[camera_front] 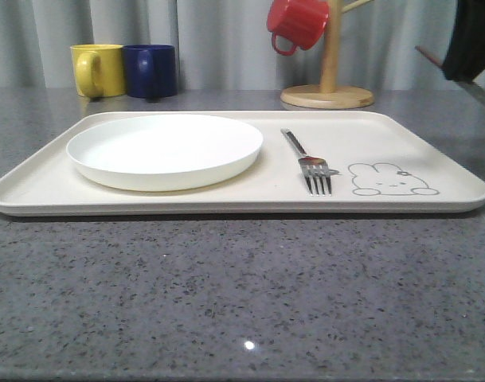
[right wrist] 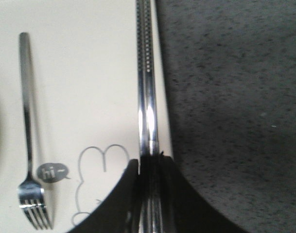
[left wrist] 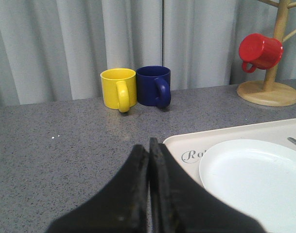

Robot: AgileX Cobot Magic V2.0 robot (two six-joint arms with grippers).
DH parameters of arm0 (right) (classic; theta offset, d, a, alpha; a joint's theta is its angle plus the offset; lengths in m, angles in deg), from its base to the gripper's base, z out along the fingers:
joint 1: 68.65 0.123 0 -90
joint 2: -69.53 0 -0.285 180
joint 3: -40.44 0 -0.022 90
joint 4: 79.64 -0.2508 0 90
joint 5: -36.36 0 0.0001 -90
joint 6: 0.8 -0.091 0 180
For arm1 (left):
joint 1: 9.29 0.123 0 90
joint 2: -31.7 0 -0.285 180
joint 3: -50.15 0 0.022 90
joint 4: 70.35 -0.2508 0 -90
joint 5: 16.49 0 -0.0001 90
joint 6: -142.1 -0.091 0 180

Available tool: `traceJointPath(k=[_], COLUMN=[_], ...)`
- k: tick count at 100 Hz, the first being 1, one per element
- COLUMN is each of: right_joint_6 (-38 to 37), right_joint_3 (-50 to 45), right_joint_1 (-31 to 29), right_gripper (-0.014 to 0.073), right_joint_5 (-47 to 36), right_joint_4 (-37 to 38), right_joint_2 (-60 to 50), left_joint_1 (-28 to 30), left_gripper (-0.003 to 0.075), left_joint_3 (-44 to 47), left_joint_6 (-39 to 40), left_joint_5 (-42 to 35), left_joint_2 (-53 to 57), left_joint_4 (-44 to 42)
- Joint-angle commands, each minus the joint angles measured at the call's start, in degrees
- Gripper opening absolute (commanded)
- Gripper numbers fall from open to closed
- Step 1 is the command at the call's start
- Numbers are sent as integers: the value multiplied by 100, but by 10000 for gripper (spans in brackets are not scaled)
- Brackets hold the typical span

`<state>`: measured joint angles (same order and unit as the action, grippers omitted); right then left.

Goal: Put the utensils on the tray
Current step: 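Carry the silver chopsticks with the right gripper onto the tray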

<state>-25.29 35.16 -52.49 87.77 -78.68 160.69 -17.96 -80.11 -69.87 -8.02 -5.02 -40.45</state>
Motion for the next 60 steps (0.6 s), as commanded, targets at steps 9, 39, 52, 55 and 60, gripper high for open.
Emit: traceJointPath(k=[9, 39, 52, 55, 60], right_joint_6=[-317, -406, -510, -525, -538], right_joint_3=[323, 882, 899, 899, 899], right_joint_1=[427, 789, 789, 789, 789], right_gripper=[17, 17, 17, 17, 17], right_joint_5=[-394, -313, -323, -347, -381], right_joint_4=[23, 23, 23, 23, 23], right_joint_2=[143, 905, 1076, 1104, 1120], left_joint_1=[-37, -37, -37, -37, -37], left_gripper=[-17, -17, -17, -17, -17], left_joint_3=[-165, -165, -165, -165, -165], left_joint_6=[-7, -7, -7, -7, -7], left_joint_5=[-374, -374, -374, -374, -374], left_joint_2=[-20, -20, -20, -20, -20], left_joint_4=[72, 72, 72, 72, 72])
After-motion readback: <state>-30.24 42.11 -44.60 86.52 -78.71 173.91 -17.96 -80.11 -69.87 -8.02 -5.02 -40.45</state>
